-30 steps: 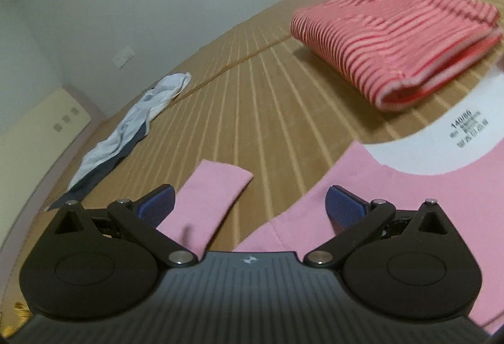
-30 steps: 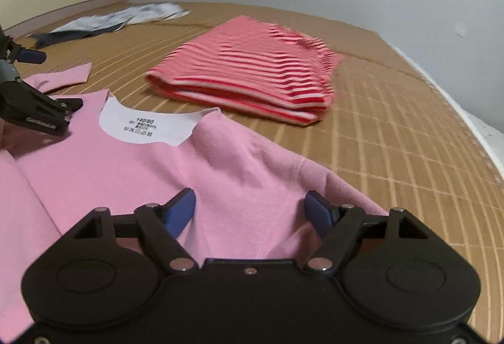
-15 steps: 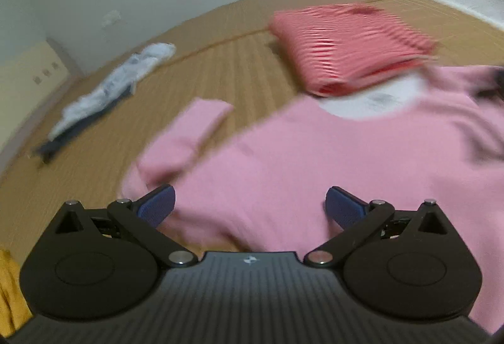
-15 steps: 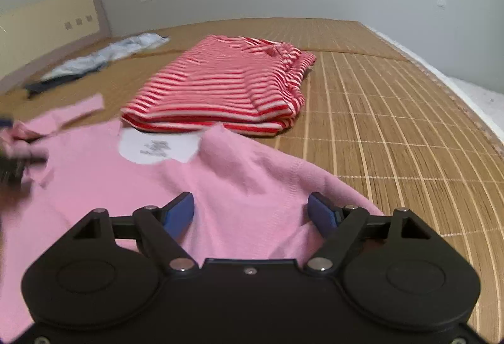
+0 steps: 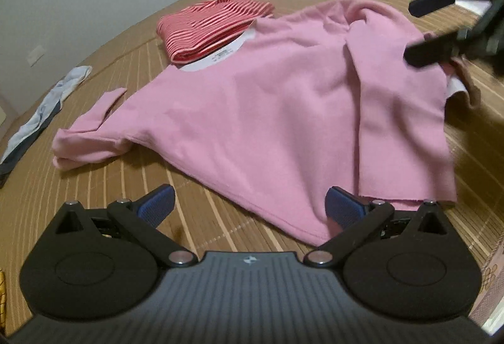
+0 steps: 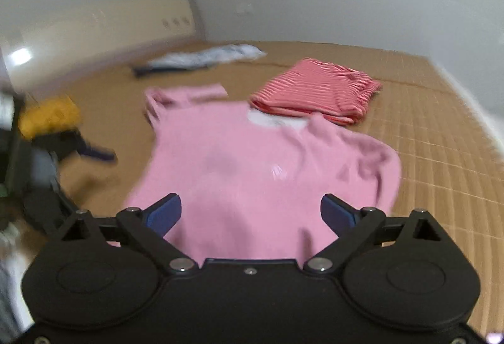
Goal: Fold clothes
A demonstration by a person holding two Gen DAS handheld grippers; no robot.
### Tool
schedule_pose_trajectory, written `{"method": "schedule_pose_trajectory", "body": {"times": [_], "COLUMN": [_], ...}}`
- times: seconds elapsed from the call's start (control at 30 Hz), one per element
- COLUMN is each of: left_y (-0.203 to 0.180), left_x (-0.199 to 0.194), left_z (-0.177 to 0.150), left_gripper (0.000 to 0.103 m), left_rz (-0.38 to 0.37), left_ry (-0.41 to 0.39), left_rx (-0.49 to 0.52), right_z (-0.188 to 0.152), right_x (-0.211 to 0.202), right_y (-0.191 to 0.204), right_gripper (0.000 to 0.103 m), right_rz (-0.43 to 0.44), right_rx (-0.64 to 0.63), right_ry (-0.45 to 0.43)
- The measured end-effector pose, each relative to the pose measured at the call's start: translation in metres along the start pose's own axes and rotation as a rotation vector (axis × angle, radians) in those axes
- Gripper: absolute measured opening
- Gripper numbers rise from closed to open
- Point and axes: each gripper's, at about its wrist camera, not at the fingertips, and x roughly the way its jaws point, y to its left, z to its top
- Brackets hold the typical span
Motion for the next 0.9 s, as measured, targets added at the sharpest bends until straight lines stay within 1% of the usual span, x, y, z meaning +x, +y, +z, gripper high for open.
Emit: {"method": "schedule_pose_trajectory", "body": {"times": [0.07, 0.1, 0.17, 0.23, 0.3, 0.33, 0.4, 0.43, 0.47, 0.53, 0.57, 0.6, 0.63, 0.67, 0.73, 0.77, 0.8, 0.87, 0.9], "left_y": [0.01, 0.016, 0.03, 0.043, 0.056, 0.059, 0.065, 0.067, 0.069, 0.076, 0.079, 0.085, 0.091, 0.098, 0.111, 0.117, 0.124, 0.134, 0.138], "left_x": [-0.007, -0.01, -0.015, -0.022, -0.028, -0.031, -0.036, -0.038, -0.04, -0.045, -0.047, -0.052, -0.057, -0.062, -0.073, -0.078, -0.085, -0.097, -0.099], "left_z": [-0.005, -0.008, -0.01, -0.011, -0.012, -0.013, -0.015, -0.015, -0.015, -0.016, -0.016, -0.017, -0.018, -0.019, -0.021, -0.022, -0.025, -0.029, -0.032], "left_gripper": [0.103, 0.103, 0.103, 0.103, 0.103, 0.103, 0.103, 0.103, 0.103, 0.103, 0.103, 0.103, 0.103, 0.103, 0.103, 0.103, 0.103, 0.103, 0.103], "left_rz": [0.012, 0.022, 0.051, 0.083, 0.107, 0.122, 0.143, 0.147, 0.151, 0.163, 0.169, 0.179, 0.188, 0.198, 0.221, 0.235, 0.253, 0.283, 0.285], "left_ry": [-0.01, -0.018, -0.029, -0.042, -0.059, -0.067, -0.076, -0.077, -0.078, -0.084, -0.087, -0.097, -0.107, -0.118, -0.143, -0.153, -0.165, -0.184, -0.183], "left_rx": [-0.029, -0.048, -0.086, -0.135, -0.171, -0.175, -0.177, -0.174, -0.172, -0.182, -0.187, -0.202, -0.218, -0.234, -0.272, -0.29, -0.309, -0.339, -0.348], "right_z": [-0.003, -0.003, 0.001, 0.001, -0.005, -0.01, -0.018, -0.022, -0.024, -0.029, -0.031, -0.032, -0.031, -0.027, -0.012, -0.005, 0.002, 0.013, 0.016], "right_x": [-0.001, -0.005, -0.015, -0.024, -0.021, -0.018, -0.009, -0.004, 0.003, 0.015, 0.017, 0.018, 0.019, 0.018, 0.006, 0.001, -0.002, -0.004, -0.001], "right_y": [0.022, 0.03, 0.049, 0.073, 0.097, 0.108, 0.12, 0.126, 0.129, 0.14, 0.146, 0.152, 0.157, 0.158, 0.158, 0.158, 0.16, 0.164, 0.169], "right_gripper": [0.096, 0.096, 0.096, 0.096, 0.095, 0.092, 0.073, 0.067, 0.059, 0.052, 0.04, 0.01, 0.007, 0.007, 0.006, 0.006, 0.006, 0.006, 0.006], "right_rz": [-0.083, -0.094, -0.067, 0.002, 0.041, 0.053, 0.086, 0.102, 0.116, 0.125, 0.116, 0.104, 0.09, 0.087, 0.139, 0.168, 0.214, 0.301, 0.35], "right_rx": [-0.043, -0.051, -0.086, -0.186, -0.305, -0.357, -0.404, -0.423, -0.415, -0.435, -0.463, -0.495, -0.51, -0.488, -0.383, -0.334, -0.303, -0.258, -0.232], "right_ry": [0.004, 0.003, -0.009, -0.003, 0.057, 0.074, 0.116, 0.136, 0.149, 0.181, 0.183, 0.168, 0.16, 0.15, 0.065, 0.026, 0.003, -0.025, -0.037]}}
